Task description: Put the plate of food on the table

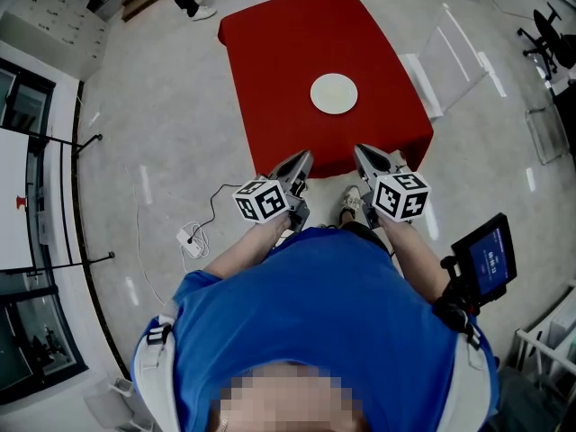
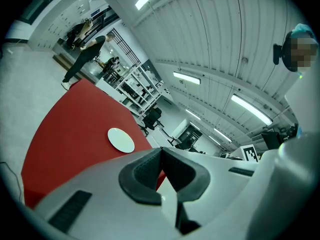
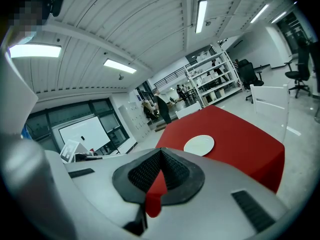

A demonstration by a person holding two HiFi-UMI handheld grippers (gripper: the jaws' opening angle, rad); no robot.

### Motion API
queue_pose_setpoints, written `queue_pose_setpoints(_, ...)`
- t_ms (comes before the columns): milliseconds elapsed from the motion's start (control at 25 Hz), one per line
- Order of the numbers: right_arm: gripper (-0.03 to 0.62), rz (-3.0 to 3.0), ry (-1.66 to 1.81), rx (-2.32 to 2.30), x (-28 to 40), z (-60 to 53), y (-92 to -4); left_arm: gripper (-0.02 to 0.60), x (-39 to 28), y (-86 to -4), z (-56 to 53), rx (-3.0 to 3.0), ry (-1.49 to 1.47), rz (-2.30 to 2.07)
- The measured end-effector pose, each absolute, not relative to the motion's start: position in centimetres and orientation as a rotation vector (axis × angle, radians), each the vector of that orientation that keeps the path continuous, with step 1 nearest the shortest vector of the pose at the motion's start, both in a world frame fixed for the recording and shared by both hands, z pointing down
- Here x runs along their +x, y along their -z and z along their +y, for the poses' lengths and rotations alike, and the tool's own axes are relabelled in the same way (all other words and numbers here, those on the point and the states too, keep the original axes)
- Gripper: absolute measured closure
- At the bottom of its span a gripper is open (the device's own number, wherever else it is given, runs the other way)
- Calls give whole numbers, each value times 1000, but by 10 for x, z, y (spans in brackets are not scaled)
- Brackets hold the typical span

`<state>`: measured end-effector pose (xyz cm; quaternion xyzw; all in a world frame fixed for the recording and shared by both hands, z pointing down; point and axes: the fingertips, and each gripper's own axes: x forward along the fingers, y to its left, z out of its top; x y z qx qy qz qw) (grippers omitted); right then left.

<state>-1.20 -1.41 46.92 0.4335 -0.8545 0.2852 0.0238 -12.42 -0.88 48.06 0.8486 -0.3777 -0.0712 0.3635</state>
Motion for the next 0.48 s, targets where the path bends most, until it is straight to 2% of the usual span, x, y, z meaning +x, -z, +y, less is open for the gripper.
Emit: queue_pose_setpoints(480, 592, -2630, -855, 1345, -5, -21, -470, 574, -117, -481, -10, 2192, 180, -947)
